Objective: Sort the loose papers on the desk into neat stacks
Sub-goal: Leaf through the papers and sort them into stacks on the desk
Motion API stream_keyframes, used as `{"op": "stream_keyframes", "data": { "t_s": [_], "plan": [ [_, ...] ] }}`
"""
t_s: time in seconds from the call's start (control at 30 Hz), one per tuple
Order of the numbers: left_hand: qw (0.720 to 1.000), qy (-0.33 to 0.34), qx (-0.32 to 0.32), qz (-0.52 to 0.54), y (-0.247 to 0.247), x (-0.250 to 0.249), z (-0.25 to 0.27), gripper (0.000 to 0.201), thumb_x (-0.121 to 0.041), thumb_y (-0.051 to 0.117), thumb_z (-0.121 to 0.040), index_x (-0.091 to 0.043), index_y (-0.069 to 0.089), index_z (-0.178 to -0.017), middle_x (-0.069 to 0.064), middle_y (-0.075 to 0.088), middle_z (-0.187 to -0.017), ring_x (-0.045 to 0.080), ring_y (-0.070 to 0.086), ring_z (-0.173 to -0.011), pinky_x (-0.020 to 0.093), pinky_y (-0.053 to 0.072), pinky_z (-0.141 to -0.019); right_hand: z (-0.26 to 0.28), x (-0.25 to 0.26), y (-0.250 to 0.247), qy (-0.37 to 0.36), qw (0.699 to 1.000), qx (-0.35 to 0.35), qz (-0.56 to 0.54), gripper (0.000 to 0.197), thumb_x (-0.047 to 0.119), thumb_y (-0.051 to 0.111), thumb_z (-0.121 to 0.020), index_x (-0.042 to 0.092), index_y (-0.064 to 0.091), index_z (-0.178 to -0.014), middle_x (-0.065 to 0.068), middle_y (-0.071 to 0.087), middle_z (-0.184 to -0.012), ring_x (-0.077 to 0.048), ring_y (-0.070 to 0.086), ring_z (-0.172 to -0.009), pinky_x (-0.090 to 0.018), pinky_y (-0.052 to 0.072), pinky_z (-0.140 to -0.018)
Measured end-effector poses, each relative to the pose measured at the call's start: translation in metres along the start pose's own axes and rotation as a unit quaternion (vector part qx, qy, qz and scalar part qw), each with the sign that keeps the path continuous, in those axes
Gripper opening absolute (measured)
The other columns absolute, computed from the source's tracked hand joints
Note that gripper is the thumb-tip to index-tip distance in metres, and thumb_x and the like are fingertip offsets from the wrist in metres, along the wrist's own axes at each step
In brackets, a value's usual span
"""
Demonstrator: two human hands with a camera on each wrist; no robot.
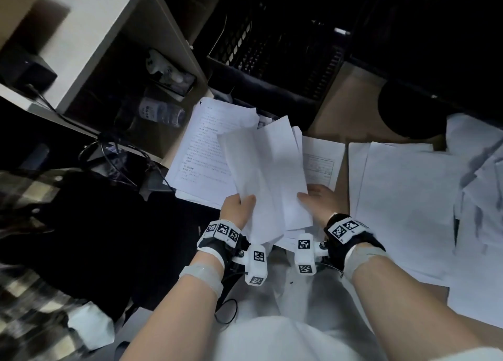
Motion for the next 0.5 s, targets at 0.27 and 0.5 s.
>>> {"op": "stream_keyframes", "data": {
  "t_s": [0.27,0.5],
  "plan": [
    [0.999,0.012,0.030,-0.013,0.023,-0.018,0.007,0.045,-0.024,0.059,-0.091,-0.018,0.035,-0.053,-0.007,0.034,-0.049,0.015,0.036,-0.050,0.025,0.029,-0.054,0.015,-0.014,-0.044,0.031,0.994,-0.095,0.035,0.021,0.020,0.064,-0.081,0.017,0.059,-0.061,0.004,0.054,-0.059,-0.019,0.050,-0.062,-0.025,0.037,-0.058],
    [1.000,0.023,0.013,-0.009,0.029,-0.030,0.016,0.049,-0.023,0.060,-0.089,-0.019,0.029,-0.052,-0.007,0.027,-0.046,0.015,0.030,-0.048,0.026,0.024,-0.051,0.025,-0.029,-0.059,0.041,0.990,-0.136,0.019,0.019,0.034,0.065,-0.085,0.019,0.073,-0.075,0.000,0.067,-0.072,-0.027,0.061,-0.076,-0.026,0.044,-0.070]
  ]
}}
Point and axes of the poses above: each hand's wrist, its own z-axis away from the middle knuckle, its own y-axis out of the palm, x = y × z, the point moved 7 cm from there along -z, towards the middle knuckle
